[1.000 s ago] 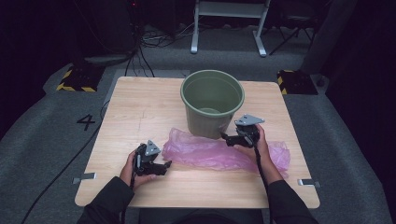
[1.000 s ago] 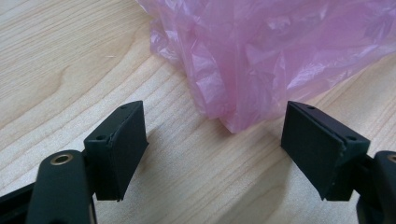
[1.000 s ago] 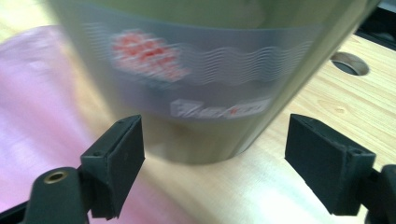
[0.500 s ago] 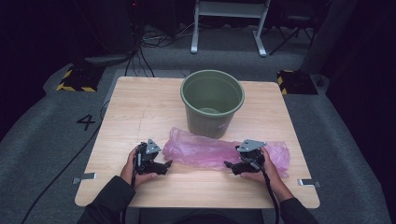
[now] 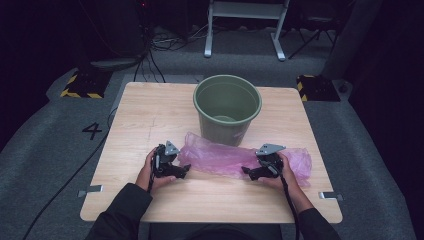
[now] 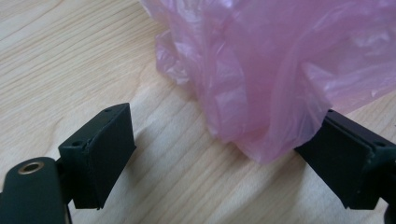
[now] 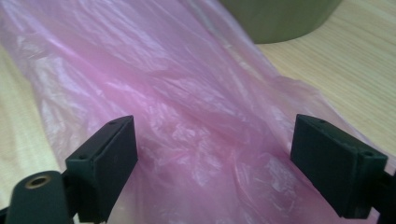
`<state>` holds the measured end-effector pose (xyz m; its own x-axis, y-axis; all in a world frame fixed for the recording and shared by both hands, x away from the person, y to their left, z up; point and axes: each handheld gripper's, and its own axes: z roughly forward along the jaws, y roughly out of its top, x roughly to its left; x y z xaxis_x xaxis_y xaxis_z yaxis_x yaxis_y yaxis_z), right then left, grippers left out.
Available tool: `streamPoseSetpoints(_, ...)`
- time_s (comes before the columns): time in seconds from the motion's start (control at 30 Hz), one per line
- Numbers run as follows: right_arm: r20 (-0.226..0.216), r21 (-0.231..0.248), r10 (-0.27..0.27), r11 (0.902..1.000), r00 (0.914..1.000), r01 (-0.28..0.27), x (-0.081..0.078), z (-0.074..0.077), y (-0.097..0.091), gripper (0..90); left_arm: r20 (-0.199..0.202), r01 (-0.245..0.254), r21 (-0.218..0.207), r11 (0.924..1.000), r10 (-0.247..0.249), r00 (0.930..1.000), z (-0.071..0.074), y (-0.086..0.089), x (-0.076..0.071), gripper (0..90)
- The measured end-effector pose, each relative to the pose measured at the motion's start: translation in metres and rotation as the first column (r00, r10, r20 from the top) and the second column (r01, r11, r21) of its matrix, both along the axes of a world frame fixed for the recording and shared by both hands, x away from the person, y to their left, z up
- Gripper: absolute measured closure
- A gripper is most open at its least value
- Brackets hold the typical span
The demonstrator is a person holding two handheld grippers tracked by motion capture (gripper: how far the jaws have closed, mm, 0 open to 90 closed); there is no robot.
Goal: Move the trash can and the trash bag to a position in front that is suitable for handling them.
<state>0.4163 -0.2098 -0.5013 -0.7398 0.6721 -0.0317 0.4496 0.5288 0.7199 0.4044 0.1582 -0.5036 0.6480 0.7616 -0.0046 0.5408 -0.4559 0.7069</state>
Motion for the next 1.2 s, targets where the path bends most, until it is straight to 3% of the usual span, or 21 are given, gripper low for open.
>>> streamPoseSetpoints(0.03,0.002,0.013,0.005,0.9999,1.0000,-0.005,0.005,-0.002,-0.003,10.6,0.001,0.012,0.003,0.9999,-0.012,0.9999,0.000,-0.002,0.003,11.8)
streamPoseSetpoints(0.17,-0.013,0.022,0.003,0.9998,0.9999,-0.003,0.009,-0.002,-0.006,12.1,-0.001,0.035,0.001,0.9994,-0.035,0.9994,0.000,-0.006,0.008,11.8)
streamPoseSetpoints(0.3,-0.014,0.022,0.001,0.9997,0.9999,0.000,0.008,-0.001,-0.007,16.9,-0.004,0.007,0.000,1.0000,-0.007,1.0000,0.000,-0.004,0.005,11.8)
streamPoseSetpoints(0.33,-0.016,0.025,-0.002,0.9997,0.9999,0.002,0.007,0.000,-0.008,25.3,-0.010,-0.012,0.009,0.9999,0.012,0.9999,0.001,-0.001,0.003,11.8)
streamPoseSetpoints(0.37,-0.016,0.025,-0.002,0.9997,0.9999,0.002,0.007,0.000,-0.008,25.3,-0.010,-0.012,0.009,0.9999,0.012,0.9999,0.001,-0.001,0.003,11.8)
streamPoseSetpoints(0.4,-0.011,0.033,-0.013,0.9994,0.9999,0.013,0.006,0.002,-0.011,42.1,-0.025,0.000,0.015,0.9999,0.000,0.9997,0.002,0.004,-0.001,12.0)
streamPoseSetpoints(0.43,-0.008,0.035,-0.020,0.9992,0.9998,0.020,0.006,0.003,-0.012,48.6,-0.021,0.009,0.022,0.9997,-0.009,0.9997,0.003,0.007,-0.004,12.1)
streamPoseSetpoints(0.47,-0.008,0.035,-0.020,0.9992,0.9998,0.020,0.006,0.003,-0.012,48.6,-0.021,0.009,0.022,0.9997,-0.009,0.9997,0.003,0.007,-0.004,12.1)
streamPoseSetpoints(0.5,-0.006,0.043,-0.031,0.9986,0.9995,0.031,0.007,0.003,-0.016,61.1,-0.022,0.004,0.013,0.9999,-0.004,0.9998,0.002,0.016,-0.011,12.2)
streamPoseSetpoints(0.53,-0.006,0.043,-0.031,0.9986,0.9995,0.031,0.007,0.003,-0.016,61.1,-0.022,0.004,0.013,0.9999,-0.004,0.9998,0.002,0.016,-0.011,12.2)
streamPoseSetpoints(0.57,-0.002,0.042,-0.038,0.9984,0.9993,0.038,0.008,0.003,-0.019,69.2,-0.014,-0.001,0.014,0.9999,0.001,0.9999,0.002,0.026,-0.017,12.2)
streamPoseSetpoints(0.6,-0.002,0.042,-0.038,0.9984,0.9993,0.038,0.008,0.003,-0.019,69.2,-0.014,-0.001,0.014,0.9999,0.001,0.9999,0.002,0.026,-0.017,12.3)
streamPoseSetpoints(0.73,0.006,0.031,-0.027,0.9992,0.9996,0.027,0.008,0.004,-0.021,83.6,-0.006,-0.013,0.001,0.9999,0.013,0.9999,0.001,0.045,-0.031,14.3)
streamPoseSetpoints(0.93,0.015,0.022,0.007,0.9997,0.9999,-0.008,0.006,0.006,-0.021,89.0,0.005,0.006,0.000,1.0000,-0.006,1.0000,0.000,0.051,-0.040,14.4)
streamPoseSetpoints(1.2,0.065,0.035,0.050,0.9980,0.9967,-0.052,-0.005,0.019,-0.025,90.0,0.001,0.013,0.000,0.9999,-0.013,0.9999,0.000,0.051,-0.038,14.4)
